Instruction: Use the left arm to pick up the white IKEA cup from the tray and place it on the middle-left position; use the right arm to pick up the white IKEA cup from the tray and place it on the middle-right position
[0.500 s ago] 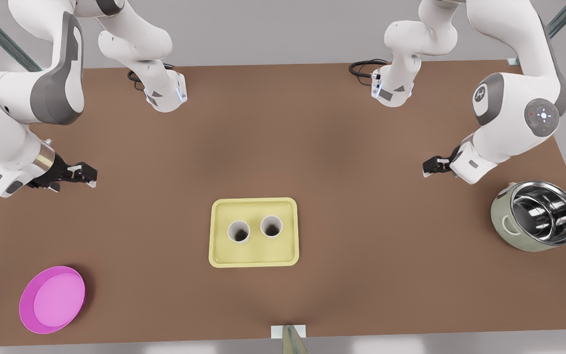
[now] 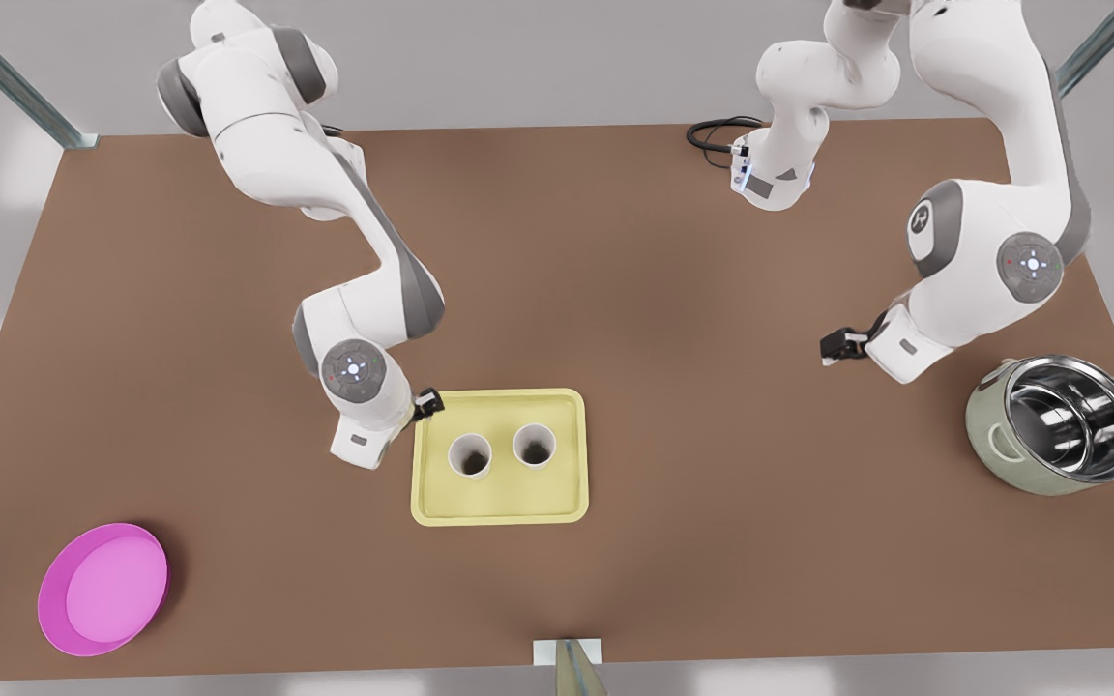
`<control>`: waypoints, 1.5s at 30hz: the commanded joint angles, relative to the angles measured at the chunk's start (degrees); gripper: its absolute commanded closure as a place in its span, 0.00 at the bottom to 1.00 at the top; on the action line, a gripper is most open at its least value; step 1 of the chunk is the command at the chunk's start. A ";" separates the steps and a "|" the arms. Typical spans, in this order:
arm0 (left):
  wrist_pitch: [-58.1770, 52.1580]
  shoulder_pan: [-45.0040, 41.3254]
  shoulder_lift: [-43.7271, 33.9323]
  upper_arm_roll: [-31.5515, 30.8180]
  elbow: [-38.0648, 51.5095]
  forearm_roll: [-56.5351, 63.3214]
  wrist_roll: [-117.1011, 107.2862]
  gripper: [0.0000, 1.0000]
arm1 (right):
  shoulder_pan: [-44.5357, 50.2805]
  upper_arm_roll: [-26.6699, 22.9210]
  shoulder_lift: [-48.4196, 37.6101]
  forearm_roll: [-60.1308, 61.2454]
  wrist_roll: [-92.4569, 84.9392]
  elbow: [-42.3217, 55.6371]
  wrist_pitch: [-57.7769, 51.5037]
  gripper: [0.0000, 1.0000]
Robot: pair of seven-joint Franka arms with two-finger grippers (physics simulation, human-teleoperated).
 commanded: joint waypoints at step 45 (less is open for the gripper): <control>25.19 -28.22 41.78 0.63 36.16 2.58 -48.72 0.00 | -19.30 -5.46 8.47 1.36 -22.85 2.18 8.09 1.00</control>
